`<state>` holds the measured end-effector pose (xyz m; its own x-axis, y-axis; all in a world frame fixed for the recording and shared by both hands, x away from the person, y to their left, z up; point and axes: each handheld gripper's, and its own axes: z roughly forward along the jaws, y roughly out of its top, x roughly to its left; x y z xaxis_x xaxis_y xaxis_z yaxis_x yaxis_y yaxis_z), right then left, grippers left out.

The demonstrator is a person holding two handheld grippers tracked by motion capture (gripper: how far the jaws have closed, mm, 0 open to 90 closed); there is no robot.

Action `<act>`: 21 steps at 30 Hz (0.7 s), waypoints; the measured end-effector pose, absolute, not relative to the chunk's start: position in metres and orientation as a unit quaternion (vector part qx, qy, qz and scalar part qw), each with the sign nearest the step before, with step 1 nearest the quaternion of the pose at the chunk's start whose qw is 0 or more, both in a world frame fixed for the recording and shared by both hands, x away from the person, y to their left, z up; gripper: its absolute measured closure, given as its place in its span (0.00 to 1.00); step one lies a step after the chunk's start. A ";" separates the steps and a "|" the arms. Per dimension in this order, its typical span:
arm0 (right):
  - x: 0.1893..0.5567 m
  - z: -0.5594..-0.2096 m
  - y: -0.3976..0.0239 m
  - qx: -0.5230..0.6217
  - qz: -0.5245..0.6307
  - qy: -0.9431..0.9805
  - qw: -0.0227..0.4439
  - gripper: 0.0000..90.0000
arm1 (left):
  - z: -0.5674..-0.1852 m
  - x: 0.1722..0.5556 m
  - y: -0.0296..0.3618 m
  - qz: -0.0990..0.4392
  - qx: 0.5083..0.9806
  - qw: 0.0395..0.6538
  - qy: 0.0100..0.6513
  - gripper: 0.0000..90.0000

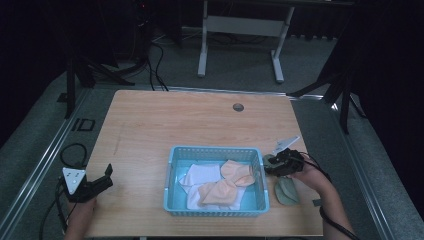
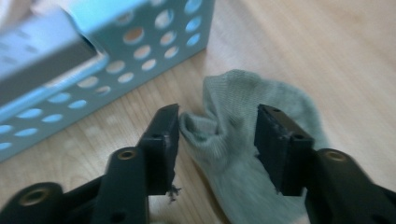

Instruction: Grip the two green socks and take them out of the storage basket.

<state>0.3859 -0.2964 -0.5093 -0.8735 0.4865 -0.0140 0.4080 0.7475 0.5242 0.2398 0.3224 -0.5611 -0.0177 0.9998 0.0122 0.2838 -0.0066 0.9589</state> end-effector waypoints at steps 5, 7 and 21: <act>0.381 -0.496 -0.308 0.251 0.292 0.919 0.084 0.36 | -0.561 0.240 0.322 0.430 0.564 0.416 0.569 0.01; 0.377 -0.494 -0.320 0.270 0.306 0.908 0.093 0.21 | -0.561 0.240 0.322 0.430 0.564 0.416 0.569 0.00; 0.364 -0.511 -0.377 0.390 0.365 0.831 0.157 0.16 | -0.561 0.240 0.322 0.431 0.565 0.415 0.568 0.01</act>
